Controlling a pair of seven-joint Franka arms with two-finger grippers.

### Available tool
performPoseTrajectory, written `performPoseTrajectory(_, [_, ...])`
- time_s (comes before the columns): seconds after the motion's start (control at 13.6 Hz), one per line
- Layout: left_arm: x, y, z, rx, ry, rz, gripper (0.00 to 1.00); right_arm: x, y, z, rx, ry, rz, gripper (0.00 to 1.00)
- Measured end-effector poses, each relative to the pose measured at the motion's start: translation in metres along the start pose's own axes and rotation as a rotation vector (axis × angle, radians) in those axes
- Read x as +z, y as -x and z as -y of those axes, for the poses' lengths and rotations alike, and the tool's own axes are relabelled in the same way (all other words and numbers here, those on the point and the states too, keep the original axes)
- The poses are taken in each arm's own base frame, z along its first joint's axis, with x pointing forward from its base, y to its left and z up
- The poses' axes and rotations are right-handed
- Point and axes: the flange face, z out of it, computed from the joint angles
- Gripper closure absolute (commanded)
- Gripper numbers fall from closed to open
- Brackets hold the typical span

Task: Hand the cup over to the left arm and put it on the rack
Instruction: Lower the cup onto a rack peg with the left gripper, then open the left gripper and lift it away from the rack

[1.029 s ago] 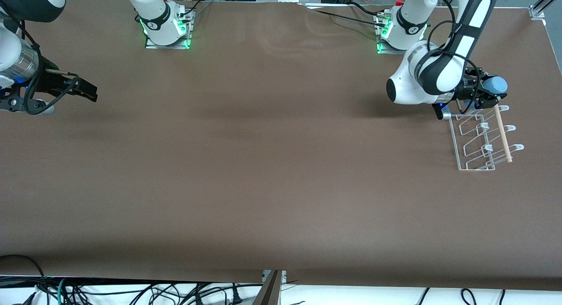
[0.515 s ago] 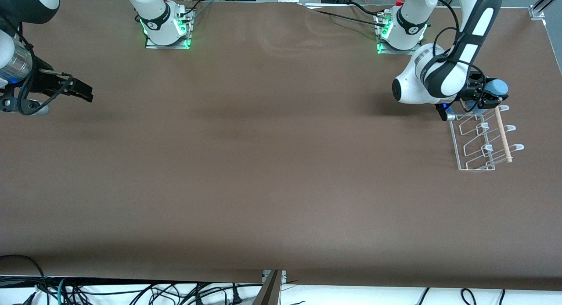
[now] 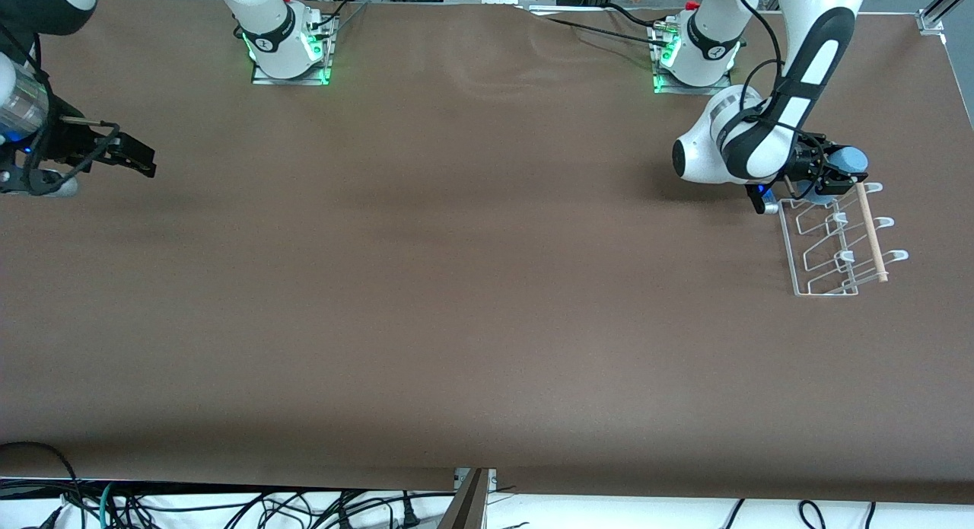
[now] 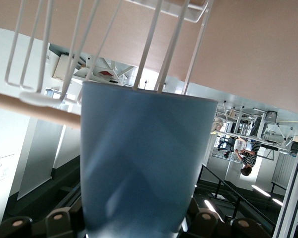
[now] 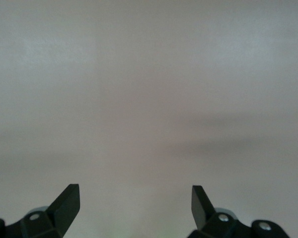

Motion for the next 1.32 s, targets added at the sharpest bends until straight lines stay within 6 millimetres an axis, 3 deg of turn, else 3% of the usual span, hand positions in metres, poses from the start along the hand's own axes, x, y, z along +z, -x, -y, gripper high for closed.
performPoseTrajectory(0.22, [0.0,-0.002,-0.001,-0.005,-0.002,0.0,0.0,-0.013,0.002,-0.001,0.002,0.0,-0.002,0.01])
performPoseTrajectory(0.66, [-0.003,0.012,0.016,-0.073,-0.005,0.0,0.0,-0.007,0.0,-0.001,0.001,0.001,0.011,0.01])
performPoseTrajectory(0.88, [-0.018,0.049,0.049,-0.206,0.173,-0.062,0.0,-0.004,-0.001,-0.001,0.001,0.001,0.018,0.01])
performPoseTrajectory(1.32, [-0.069,0.151,0.147,-0.403,0.67,-0.378,0.0,-0.002,-0.003,-0.001,0.001,0.002,0.023,0.01])
